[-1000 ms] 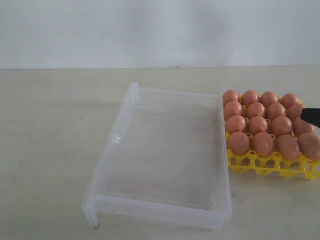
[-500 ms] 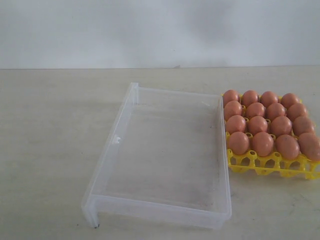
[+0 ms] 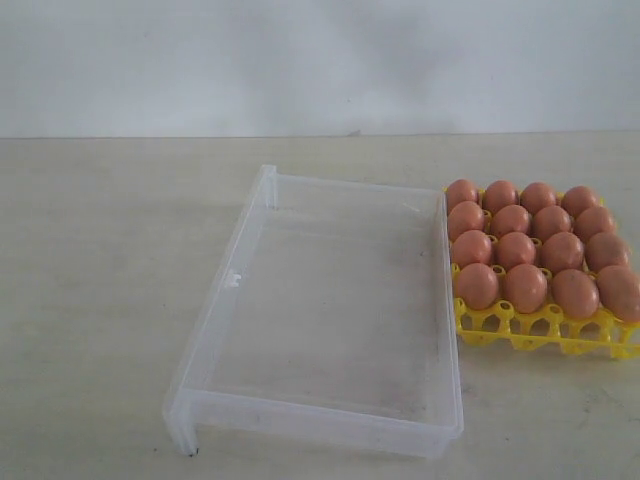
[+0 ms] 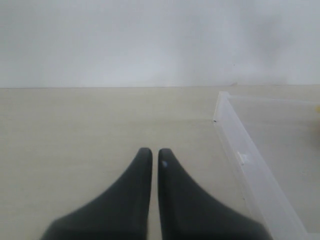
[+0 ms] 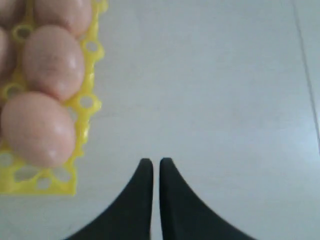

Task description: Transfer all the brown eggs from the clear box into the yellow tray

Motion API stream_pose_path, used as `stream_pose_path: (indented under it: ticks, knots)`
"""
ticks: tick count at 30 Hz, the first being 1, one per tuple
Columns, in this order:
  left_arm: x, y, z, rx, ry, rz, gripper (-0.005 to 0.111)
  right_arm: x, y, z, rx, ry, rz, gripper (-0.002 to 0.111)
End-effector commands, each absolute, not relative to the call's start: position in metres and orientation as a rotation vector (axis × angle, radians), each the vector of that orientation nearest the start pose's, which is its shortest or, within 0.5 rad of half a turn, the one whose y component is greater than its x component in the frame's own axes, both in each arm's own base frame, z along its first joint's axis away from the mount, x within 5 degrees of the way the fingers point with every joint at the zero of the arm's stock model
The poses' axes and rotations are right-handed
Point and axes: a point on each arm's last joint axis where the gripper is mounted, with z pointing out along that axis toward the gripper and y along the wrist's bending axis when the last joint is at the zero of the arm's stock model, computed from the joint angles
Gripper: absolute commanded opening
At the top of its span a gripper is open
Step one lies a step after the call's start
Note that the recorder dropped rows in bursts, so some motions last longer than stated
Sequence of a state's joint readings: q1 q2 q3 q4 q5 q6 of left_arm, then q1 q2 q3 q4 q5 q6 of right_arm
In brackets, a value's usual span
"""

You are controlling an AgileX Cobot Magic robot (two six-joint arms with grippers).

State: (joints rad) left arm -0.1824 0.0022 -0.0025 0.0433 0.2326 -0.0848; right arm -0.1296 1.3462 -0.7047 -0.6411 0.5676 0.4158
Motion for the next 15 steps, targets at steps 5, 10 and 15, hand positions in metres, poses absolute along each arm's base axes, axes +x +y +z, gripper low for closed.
stream_pose_path:
  ticks: [5,10,15]
  knots:
    - [0.055,-0.009,0.192,0.110,1.714,-0.156,0.004,0.259,-0.046,0.232,-0.004,2.878,-0.238,0.000]
    - [0.055,-0.009,0.192,0.110,1.714,-0.156,0.004,0.274,-0.043,0.198,-0.039,2.984,-0.149,0.000]
    - [0.055,-0.009,0.192,0.110,1.714,-0.156,0.004,0.284,-0.043,0.186,-0.053,2.954,-0.131,0.000]
